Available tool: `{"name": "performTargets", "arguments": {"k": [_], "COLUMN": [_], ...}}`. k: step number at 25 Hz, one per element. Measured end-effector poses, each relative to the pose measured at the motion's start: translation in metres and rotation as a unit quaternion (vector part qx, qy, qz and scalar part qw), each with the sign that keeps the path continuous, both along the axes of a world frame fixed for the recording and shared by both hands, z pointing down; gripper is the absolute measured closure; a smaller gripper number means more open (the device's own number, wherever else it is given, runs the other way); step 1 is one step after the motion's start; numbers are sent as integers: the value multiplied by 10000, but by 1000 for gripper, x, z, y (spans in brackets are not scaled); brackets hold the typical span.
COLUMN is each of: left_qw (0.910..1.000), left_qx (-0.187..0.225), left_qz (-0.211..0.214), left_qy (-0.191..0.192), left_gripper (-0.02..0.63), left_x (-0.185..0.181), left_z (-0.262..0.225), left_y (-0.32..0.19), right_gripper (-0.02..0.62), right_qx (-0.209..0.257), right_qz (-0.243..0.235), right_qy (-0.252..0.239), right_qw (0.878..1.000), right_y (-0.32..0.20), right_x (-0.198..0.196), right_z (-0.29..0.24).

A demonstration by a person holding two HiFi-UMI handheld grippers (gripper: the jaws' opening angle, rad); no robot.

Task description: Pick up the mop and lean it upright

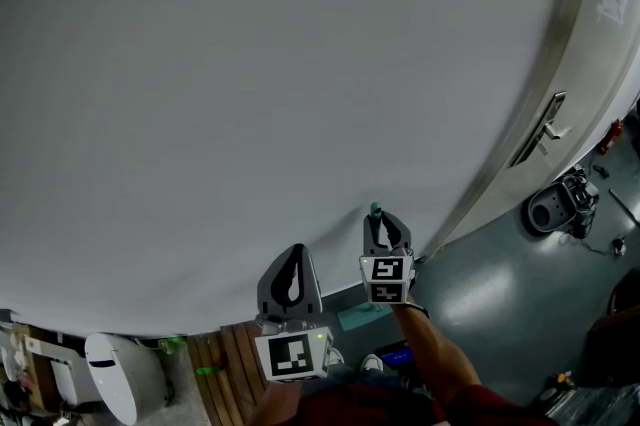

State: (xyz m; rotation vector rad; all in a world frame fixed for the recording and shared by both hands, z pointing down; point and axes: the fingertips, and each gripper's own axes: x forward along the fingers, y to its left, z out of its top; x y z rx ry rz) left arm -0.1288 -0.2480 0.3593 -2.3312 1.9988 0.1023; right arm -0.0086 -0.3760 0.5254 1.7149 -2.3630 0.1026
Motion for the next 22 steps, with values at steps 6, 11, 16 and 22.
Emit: {"name": "performTargets", "arguments": {"k": [6, 11, 16, 22], "left_qw": [10000, 9999, 10000, 9998], "left_qx": [-27, -29, -39, -113], "left_qz": [3, -31, 2, -7], "left_qy": [-31, -133, -50, -138], "left_gripper": [592, 592, 592, 592], "left_x": [0, -4, -3, -5], "left_z": [2, 2, 3, 8], "left_y": [2, 4, 4, 4], "right_gripper": [485, 485, 466, 399], "right_qx": [-12, -78, -99, -137], "right_qz": [42, 0, 83, 7], "right_qy": [13, -116, -209, -302], "right_qw": [10000, 9999, 9997, 9994], "right_y": [-12, -10, -8, -2], "right_x": [-5, -10, -8, -7], "right_z": [3, 0, 1, 8]}}
